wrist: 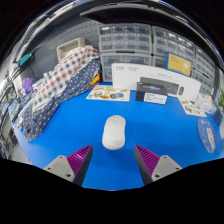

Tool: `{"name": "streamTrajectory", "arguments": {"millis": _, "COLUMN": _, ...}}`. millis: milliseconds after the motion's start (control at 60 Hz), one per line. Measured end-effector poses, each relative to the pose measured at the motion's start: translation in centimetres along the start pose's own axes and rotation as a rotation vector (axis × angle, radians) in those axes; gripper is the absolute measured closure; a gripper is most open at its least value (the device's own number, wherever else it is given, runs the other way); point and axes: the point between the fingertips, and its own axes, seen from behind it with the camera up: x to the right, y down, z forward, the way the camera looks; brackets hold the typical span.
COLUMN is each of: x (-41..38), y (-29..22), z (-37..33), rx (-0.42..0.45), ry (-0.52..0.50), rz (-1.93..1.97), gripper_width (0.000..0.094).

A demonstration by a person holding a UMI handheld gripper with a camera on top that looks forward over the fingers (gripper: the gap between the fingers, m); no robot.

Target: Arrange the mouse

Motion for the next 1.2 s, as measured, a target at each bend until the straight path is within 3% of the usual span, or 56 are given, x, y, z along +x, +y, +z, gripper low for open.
{"name": "streamTrajectory", "arguments": {"millis": 233, "x": 0.3, "y": -3.8, "z": 6.5, "rx": -0.022, "ry": 0.060, "rz": 0.071, "gripper_width": 0.0136}}
{"name": "streamTrajectory", "arguments": {"millis": 350, "x": 0.5, "y": -3.7, "z": 8.1, "rx": -0.065, "ry": 0.086, "rz": 0.073, "gripper_width": 0.0281}}
{"name": "streamTrajectory", "arguments": {"millis": 383, "x": 0.9, "y": -3.7, "z": 8.3, "rx": -0.074, "ry": 0.101, "rz": 0.055, "gripper_width": 0.0426}}
{"name": "streamTrajectory", "arguments": {"millis": 533, "x": 1.1, "y": -3.6, "z": 8.4, "rx": -0.081, "ry": 0.123, "rz": 0.072, "gripper_width": 0.0468}}
{"name": "streamTrajectory", "arguments": {"millis": 550, "x": 1.1, "y": -3.7, "z": 8.4, "rx": -0.079, "ry": 0.123, "rz": 0.075, "gripper_width": 0.0520}}
{"name": "streamTrajectory", "arguments": {"millis": 633, "x": 1.2, "y": -3.7, "z": 8.4, "rx": -0.074, "ry": 0.117, "rz": 0.078, "gripper_width": 0.0597}}
{"name": "streamTrajectory", "arguments": {"millis": 833, "x": 1.4, "y": -4.6, "z": 7.8, "rx": -0.080, "ry": 0.050, "rz": 0.073, "gripper_width": 0.0624}}
{"name": "streamTrajectory", "arguments": {"millis": 983, "x": 6.0, "y": -11.1, "z": 3.0, "rx": 0.028, "ry": 0.035, "rz": 0.010, "gripper_width": 0.0624}}
{"name": "streamTrajectory", "arguments": {"millis": 1100, "x": 13.4, "y": -17.3, "z": -2.7, "rx": 0.157, "ry": 0.076, "rz": 0.015, "gripper_width": 0.0624}}
{"name": "streamTrajectory", "arguments": {"millis": 1200, "x": 21.7, "y": -19.8, "z": -6.7, "rx": 0.213, "ry": 0.163, "rz": -0.016, "gripper_width": 0.0624}}
